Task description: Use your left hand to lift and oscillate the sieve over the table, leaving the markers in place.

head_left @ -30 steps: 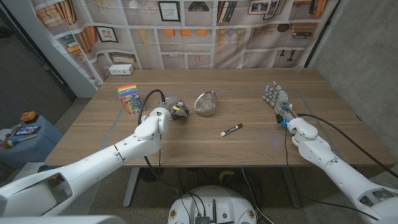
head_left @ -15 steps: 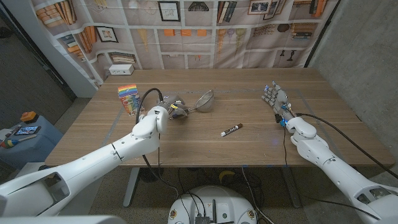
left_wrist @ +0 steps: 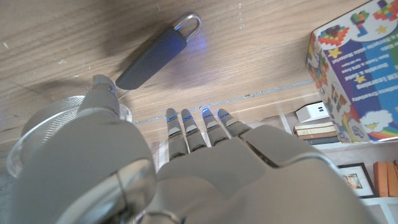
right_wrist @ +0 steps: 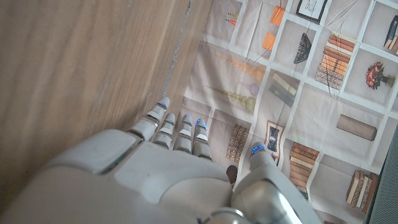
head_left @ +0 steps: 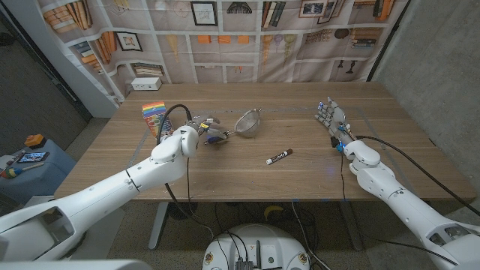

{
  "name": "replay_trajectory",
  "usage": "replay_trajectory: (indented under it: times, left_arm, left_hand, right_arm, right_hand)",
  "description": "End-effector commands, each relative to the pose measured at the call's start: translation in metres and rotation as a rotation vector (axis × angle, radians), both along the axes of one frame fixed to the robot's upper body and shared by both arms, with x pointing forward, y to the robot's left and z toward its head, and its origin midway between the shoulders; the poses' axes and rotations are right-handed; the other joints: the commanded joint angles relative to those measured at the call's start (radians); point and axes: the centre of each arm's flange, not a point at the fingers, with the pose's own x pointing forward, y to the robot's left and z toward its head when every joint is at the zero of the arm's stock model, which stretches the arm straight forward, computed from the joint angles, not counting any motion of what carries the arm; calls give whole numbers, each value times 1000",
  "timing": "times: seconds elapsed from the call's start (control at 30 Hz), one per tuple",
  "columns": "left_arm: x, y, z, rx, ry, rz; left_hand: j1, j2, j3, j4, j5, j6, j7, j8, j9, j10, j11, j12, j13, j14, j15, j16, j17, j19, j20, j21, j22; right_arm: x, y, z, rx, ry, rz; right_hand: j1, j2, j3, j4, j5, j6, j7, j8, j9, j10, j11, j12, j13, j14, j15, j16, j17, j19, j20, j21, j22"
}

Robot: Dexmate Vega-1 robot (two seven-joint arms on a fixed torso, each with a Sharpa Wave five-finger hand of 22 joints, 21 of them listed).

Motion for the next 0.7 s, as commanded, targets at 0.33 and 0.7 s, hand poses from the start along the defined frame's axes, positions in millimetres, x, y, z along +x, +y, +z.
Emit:
replay_trajectory:
  times: [0.33, 0.7]
  left_arm:
    - [-4, 26, -4, -265, -2, -145]
    - [-2, 39, -8, -416, -93, -178]
  left_hand:
    - [-66, 21, -9, 12, -3, -80, 34, -4, -1, -78, 25, 7, 0, -72, 11, 3, 3, -52, -2, 6, 1]
    - [-77, 44, -1, 13, -2, -54, 28, 11, -1, -66, 16, 18, 0, -58, 4, 12, 3, -31, -10, 15, 1]
  right_arm:
    - [-10, 11, 10, -32, -31, -19]
    - [-11, 21, 12, -48, -35, -23]
  right_hand:
    - [-2, 25, 7, 0, 1, 8, -2, 4, 4, 8, 1, 4, 2, 3, -6, 7, 3, 3, 6, 0, 3]
    - [-2, 24, 7, 0, 1, 7, -1, 3, 4, 8, 1, 4, 2, 4, -6, 8, 3, 4, 6, 0, 3]
